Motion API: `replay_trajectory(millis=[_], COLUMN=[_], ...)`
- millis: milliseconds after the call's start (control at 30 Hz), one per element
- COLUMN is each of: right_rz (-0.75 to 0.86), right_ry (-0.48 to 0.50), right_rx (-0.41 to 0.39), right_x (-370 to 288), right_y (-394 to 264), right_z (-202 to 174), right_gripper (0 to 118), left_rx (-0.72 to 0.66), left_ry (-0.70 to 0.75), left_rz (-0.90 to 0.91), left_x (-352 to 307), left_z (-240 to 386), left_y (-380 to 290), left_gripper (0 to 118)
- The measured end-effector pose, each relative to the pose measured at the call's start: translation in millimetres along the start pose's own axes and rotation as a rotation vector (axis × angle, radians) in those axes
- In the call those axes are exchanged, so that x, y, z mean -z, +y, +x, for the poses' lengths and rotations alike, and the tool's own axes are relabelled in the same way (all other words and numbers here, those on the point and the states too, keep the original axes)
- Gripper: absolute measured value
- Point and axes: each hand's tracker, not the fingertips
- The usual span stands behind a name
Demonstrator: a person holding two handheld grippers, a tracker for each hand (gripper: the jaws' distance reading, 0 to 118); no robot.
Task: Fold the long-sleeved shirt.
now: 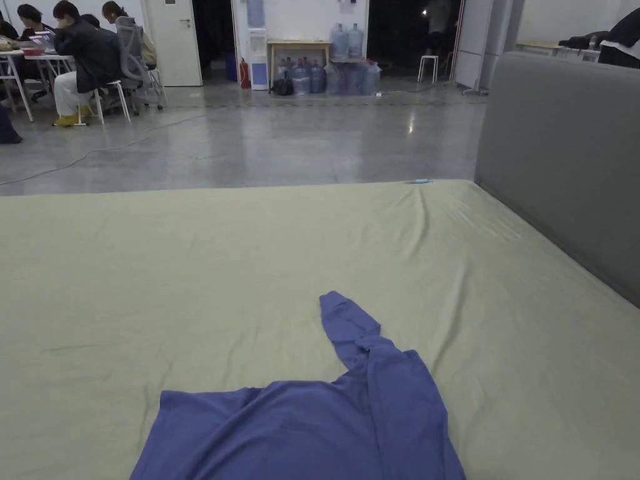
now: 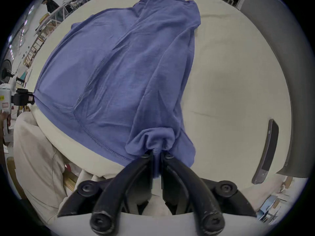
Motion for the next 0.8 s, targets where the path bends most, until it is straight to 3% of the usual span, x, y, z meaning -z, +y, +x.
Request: replay_trajectory(millis=[33,67,100,133,167,233,333,367,400,433,467,567,667,700,733,767,800], right_rz=[0.003,0.035,0.101,0.179,0.241,0.307,0.316,0.329,0.356,0.375,0.366,0.367,0.393,0.411,0.438,0.467,0.48], right_ry=[-0.007,-0.024,-0.037,-0.043,-0.035,0.002,0.037,0.043,0.022,0.003,-0.01,0.099,0.137,0.134,0.127,0.108,0.099], right_rx=[-0.003,0.005,0.017,0.026,0.046,0.088,0.182,0.204,0.205,0.205,0.21,0.249,0.25,0.229,0.206,0.175,0.158], right_x=[-7,-22,-37,-55,-72,-95,-101,-97,-91,-87,-78,-62,-63,-65,-67,-67,-68], right_y=[0,-1,-3,-7,-10,-14,-16,-18,-17,-17,-15,-8,43,69,95,131,176], right_z=[1,3,4,6,8,8,2,-3,-10,-16,-23,-33,-24,-20,-17,-12,-4], right_gripper=[35,68,88,96,96,96,96,94,81,45,0,0,0,8,38,89,115], left_rx=[-0.017,-0.037,-0.044,-0.05,-0.071,-0.104,-0.1,-0.079,-0.068,-0.049,-0.069,-0.13,-0.136,-0.145,-0.152,-0.156,-0.164], left_ry=[0.006,0.018,0.01,-0.021,-0.047,-0.053,-0.05,-0.037,0.016,0.054,0.069,-0.052,-0.022,-0.011,-0.01,-0.011,-0.014], left_rz=[0.028,0.074,0.127,0.214,0.33,0.391,0.39,0.368,0.378,0.382,0.413,0.383,0.421,0.438,0.448,0.453,0.462], left_x=[-10,-24,-38,-56,-74,-90,-86,-82,-77,-67,-62,-55,-52,-50,-48,-46,-42], left_z=[1,4,6,9,11,20,40,48,58,66,71,71,72,73,71,70,69], left_y=[0,1,1,1,3,6,11,14,16,18,20,37,55,65,70,76,82], left_gripper=[71,111,118,116,116,116,114,107,77,22,0,0,0,0,0,0,0])
